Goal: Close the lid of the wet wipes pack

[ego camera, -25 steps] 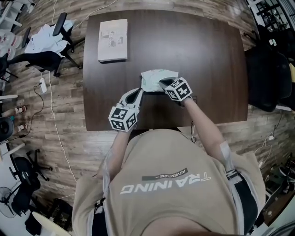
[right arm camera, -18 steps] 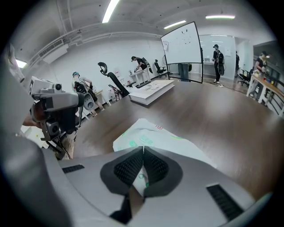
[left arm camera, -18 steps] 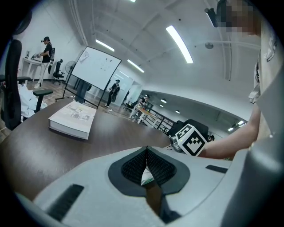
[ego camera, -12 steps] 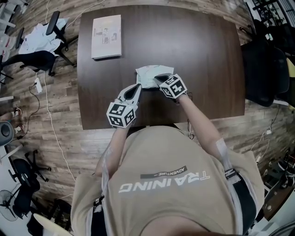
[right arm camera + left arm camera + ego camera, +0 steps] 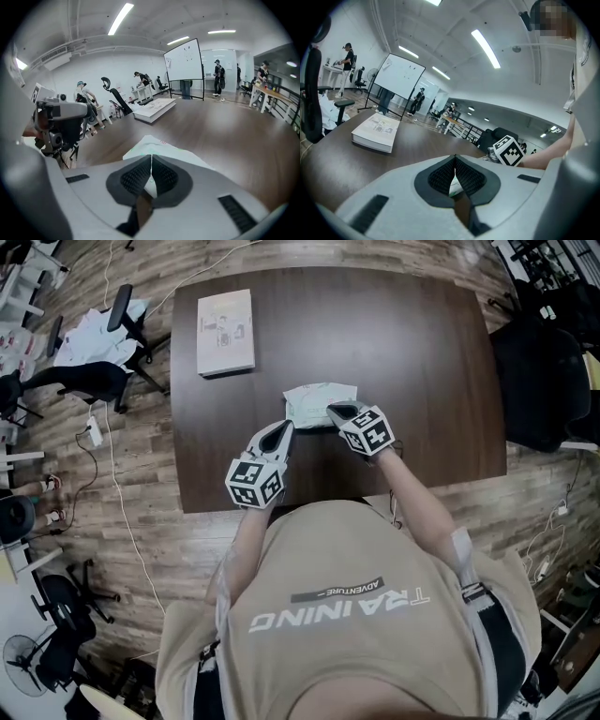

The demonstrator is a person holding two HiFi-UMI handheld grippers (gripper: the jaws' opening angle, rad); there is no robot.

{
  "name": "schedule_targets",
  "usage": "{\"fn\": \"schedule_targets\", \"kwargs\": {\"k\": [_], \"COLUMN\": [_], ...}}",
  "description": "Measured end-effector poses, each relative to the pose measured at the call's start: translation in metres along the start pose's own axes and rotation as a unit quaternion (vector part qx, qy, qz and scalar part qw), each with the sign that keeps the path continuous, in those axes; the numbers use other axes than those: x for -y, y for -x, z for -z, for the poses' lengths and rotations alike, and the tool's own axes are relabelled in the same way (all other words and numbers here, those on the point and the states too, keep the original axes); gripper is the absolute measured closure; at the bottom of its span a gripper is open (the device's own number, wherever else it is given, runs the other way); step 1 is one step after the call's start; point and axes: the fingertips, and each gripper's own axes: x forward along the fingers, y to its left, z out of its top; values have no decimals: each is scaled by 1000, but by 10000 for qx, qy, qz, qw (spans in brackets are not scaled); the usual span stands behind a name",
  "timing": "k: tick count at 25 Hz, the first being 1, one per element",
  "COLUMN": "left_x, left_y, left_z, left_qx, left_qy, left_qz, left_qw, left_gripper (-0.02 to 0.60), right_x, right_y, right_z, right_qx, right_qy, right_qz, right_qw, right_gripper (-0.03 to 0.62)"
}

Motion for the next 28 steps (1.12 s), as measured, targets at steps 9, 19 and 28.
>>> {"fn": "schedule_targets", "kwargs": {"k": [9,19,28], "left_x": [5,20,54], "left_y": [4,11,30], "left_z": [-38,-118,-181], "left_qx": [257,789,1155], "left_qy": [-421,-1116,-1805], "left_qz": [54,127,304], "left_qw": [9988,9905,9763], "left_gripper": [571,571,571], "right_x": [5,9,4], "right_y": [62,128,181], "right_z": [-48,-100,-149], "right_qx": [879,1789,2500], "right_qy": [169,196,474], "right_qz": [327,502,627], "right_qw": [9955,9824,9651], "right_gripper": [579,579,579]}}
